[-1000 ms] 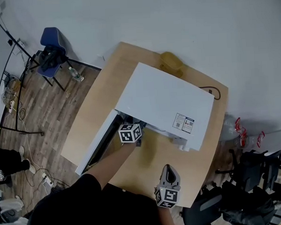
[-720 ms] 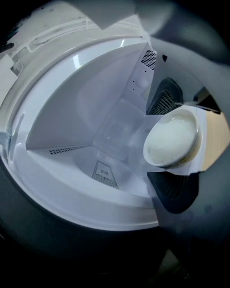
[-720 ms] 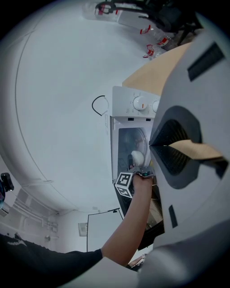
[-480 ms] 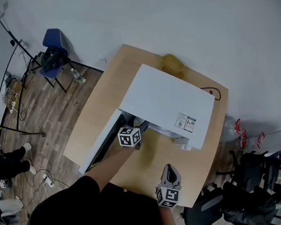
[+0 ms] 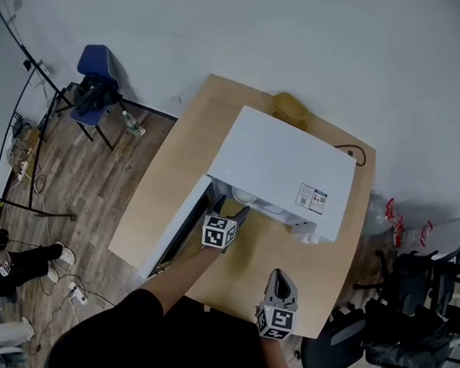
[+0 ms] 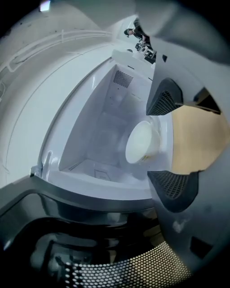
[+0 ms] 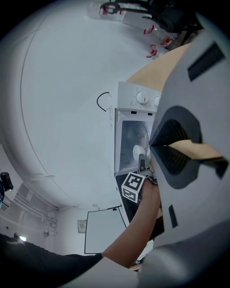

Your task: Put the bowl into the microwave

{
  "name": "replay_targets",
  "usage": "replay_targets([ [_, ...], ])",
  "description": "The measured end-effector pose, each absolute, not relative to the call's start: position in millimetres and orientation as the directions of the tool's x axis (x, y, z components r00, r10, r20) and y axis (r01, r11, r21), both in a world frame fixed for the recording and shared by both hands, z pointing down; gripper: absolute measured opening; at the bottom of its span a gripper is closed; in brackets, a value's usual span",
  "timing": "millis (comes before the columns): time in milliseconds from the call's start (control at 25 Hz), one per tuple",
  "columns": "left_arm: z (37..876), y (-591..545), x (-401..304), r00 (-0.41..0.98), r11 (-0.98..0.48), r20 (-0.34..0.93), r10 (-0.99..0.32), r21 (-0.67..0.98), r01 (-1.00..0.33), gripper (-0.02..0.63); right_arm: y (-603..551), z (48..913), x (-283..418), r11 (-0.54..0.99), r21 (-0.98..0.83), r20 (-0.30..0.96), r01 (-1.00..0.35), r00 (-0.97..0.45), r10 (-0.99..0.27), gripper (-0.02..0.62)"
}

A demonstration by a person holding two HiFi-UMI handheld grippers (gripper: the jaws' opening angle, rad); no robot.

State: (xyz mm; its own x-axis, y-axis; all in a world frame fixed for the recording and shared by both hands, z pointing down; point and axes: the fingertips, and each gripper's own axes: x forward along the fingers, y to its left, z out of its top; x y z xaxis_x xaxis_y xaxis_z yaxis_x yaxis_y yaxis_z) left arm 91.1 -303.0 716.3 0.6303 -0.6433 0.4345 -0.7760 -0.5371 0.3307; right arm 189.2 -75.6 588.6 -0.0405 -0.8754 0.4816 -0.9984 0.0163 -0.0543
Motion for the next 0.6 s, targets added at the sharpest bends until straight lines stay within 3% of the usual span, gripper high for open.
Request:
replay_targets([
  [600,727.9,-315.1,105.4,0.647,-0.593,0.477,-0.595,0.283,-0.754,0.357,-63.3,589.9,196.8,-0.016,-0.040,0.487,-0.999,-0.006,-0.874,0.060],
])
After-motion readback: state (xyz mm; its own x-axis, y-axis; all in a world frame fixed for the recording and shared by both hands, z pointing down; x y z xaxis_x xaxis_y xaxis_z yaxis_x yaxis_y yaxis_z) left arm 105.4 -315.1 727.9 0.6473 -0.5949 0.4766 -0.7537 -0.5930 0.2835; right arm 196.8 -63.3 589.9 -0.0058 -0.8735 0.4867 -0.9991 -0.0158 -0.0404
